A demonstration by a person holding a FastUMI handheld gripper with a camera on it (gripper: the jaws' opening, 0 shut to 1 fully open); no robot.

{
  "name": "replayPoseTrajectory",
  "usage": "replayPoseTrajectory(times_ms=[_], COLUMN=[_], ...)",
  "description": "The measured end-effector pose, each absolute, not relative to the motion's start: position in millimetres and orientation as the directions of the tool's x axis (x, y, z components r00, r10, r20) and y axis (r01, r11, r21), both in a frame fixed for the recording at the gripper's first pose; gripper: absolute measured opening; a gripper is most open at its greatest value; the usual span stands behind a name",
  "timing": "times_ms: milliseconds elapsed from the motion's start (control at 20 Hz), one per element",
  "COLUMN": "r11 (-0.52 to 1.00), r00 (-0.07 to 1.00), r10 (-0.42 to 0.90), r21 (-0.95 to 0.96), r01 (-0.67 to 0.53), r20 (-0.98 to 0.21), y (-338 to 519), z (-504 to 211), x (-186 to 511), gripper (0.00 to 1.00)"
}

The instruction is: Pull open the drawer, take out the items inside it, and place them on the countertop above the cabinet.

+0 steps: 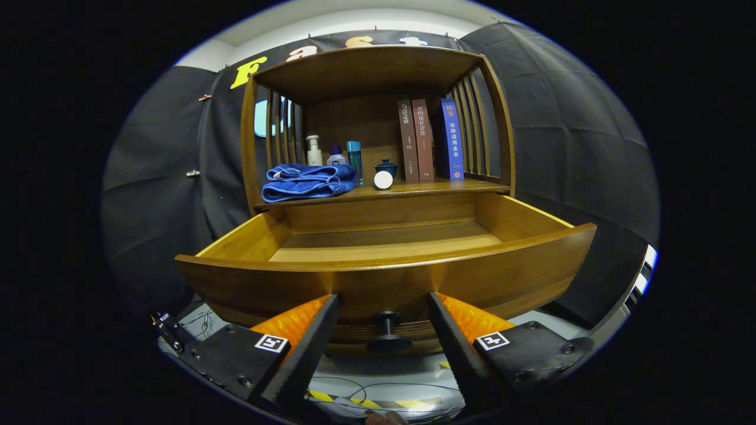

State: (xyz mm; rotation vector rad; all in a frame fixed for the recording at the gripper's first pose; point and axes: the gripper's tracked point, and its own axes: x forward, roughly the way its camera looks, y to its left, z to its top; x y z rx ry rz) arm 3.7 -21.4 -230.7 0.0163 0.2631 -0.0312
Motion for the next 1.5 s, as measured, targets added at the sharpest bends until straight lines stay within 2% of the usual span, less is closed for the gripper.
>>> replayPoseTrajectory(times_ms=[250, 1000, 1500], r11=[0.999, 0.999, 0.998], r00=[0.963, 0.971, 0.973], r10=[-0.031, -0.044, -0.056], r21=[0.019, 0.011, 0.014], r01=[0.038, 0.048, 0.06], r20=[-0.269, -0.235, -0.224], y=[-21, -21, -20], z=[-228, -223, -224], x=[22, 149, 202], gripper=[0.99, 1.0, 1.0])
